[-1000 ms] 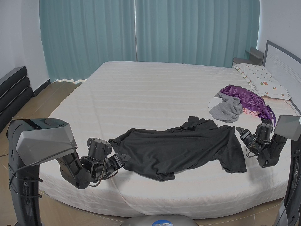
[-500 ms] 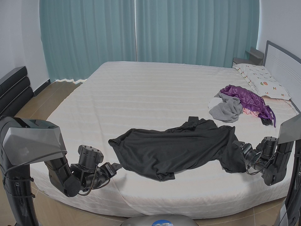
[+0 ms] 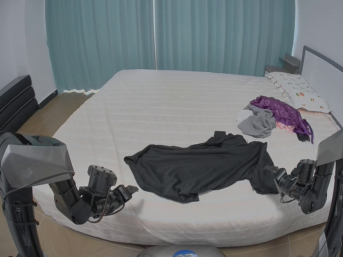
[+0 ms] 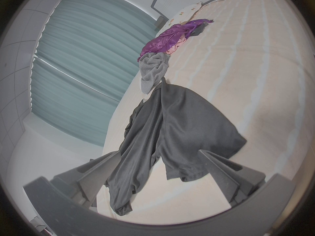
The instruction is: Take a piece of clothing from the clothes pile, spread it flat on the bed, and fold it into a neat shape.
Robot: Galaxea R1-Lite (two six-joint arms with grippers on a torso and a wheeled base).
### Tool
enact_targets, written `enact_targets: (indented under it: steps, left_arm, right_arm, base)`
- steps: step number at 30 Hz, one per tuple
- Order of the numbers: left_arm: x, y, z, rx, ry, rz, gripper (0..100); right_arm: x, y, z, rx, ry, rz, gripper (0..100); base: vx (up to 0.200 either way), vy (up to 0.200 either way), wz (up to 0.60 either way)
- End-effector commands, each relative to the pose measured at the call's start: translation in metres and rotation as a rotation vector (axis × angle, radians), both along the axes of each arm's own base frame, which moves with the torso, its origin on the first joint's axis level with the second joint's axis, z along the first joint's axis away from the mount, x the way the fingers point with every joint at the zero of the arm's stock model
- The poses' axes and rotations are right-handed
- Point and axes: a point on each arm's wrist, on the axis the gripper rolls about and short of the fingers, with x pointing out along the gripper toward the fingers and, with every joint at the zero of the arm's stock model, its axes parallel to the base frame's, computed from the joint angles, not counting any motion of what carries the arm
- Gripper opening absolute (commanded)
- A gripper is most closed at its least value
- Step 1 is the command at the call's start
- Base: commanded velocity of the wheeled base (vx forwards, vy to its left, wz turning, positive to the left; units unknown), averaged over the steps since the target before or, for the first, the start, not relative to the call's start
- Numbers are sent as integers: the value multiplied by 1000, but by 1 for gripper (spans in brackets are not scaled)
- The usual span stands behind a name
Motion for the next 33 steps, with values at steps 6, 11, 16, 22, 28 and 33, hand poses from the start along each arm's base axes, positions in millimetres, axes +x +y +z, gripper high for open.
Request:
enact_targets:
  steps: [6, 11, 16, 22, 28, 33]
  left_arm:
    - [4, -3, 5, -46, -13, 26, 100]
    - [8, -6, 6, -64, -57, 22, 100]
    - [8, -7, 6, -68, -69, 20, 100]
    - [9, -8, 6, -69, -68, 17, 100]
    - [10, -11, 2, -66, -66, 9, 100]
    - [14, -14, 0, -66, -71, 4, 100]
  right_arm:
    - [1, 1, 2, -1, -17, 4, 100]
    - [1, 2, 4, -2, -23, 6, 100]
    - [2, 2, 6, -7, -34, 5, 100]
    - [2, 2, 8, -9, -39, 4, 100]
    - [2, 2, 7, -9, -37, 6, 100]
    - [1, 5, 7, -7, -34, 15, 100]
  base:
    - [0, 0, 0]
    - [0, 0, 0]
    - [0, -160, 0]
    - [0, -200, 0]
    - [0, -167, 0]
    - [0, 0, 0]
